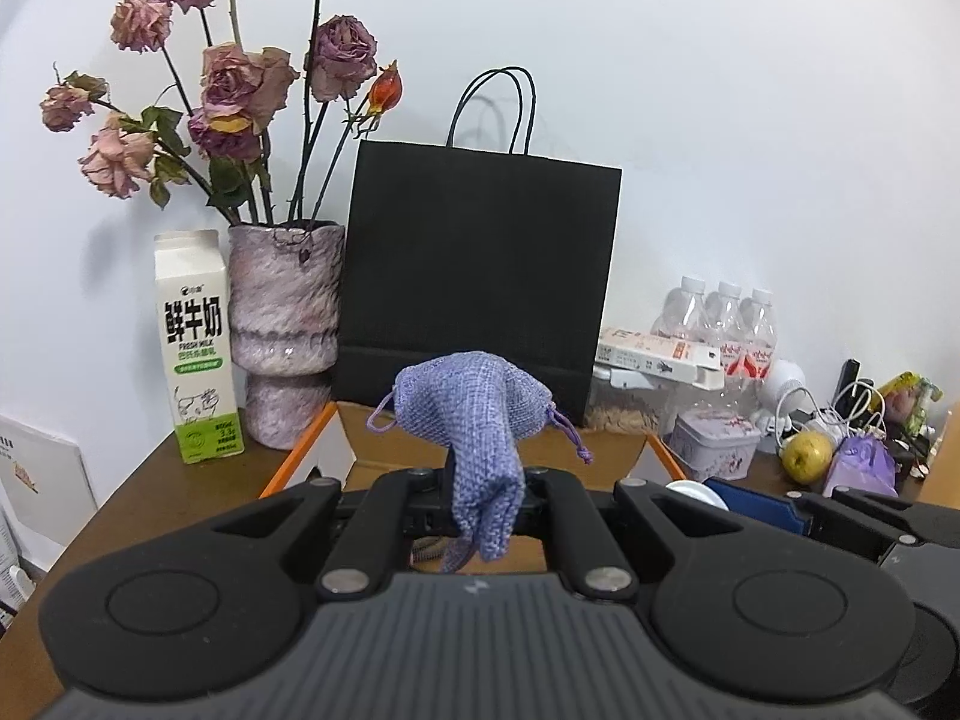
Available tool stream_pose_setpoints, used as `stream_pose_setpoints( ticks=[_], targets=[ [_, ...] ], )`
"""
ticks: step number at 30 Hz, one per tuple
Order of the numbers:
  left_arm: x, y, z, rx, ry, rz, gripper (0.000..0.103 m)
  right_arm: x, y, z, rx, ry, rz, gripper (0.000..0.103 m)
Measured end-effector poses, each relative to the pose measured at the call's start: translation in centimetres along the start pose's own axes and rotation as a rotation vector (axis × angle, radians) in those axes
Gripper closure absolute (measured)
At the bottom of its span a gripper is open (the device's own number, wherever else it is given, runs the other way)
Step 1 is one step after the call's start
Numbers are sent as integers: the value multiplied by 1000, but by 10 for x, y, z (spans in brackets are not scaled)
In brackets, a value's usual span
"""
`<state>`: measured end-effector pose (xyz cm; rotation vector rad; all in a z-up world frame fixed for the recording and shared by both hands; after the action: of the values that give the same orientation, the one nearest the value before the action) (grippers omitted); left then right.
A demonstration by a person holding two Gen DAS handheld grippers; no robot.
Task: Organize objects
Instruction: 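Lower the pouch and cap into the box and open both tools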
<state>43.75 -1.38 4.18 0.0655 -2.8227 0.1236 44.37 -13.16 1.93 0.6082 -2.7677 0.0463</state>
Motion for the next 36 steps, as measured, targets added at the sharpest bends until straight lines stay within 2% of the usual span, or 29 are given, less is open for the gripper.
stream_pose_setpoints(
  ticks=[17, 34, 36],
  targets=[
    [-59, 5, -9, -4, 25, -25, 96, -60, -20, -9, -1, 42, 27, 64],
    [-111, 12, 5, -13, 82, -36, 96, -105, -42, 13, -28, 132, 81, 64],
    [-115, 12, 8, -19, 90, -33, 93, -108, -43, 16, -28, 143, 84, 64]
  ],
)
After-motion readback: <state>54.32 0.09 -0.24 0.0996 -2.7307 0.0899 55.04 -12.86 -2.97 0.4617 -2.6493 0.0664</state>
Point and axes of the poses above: each gripper's, at about its wrist camera, not at the fingertips, and x roughly against the way its jaws point, y to its left, z to its underside, the point moved 5 cm from there along -x, roughly the way its jaws point, and after that the axes turned 3 degrees about -z, right-handed, at the moved point
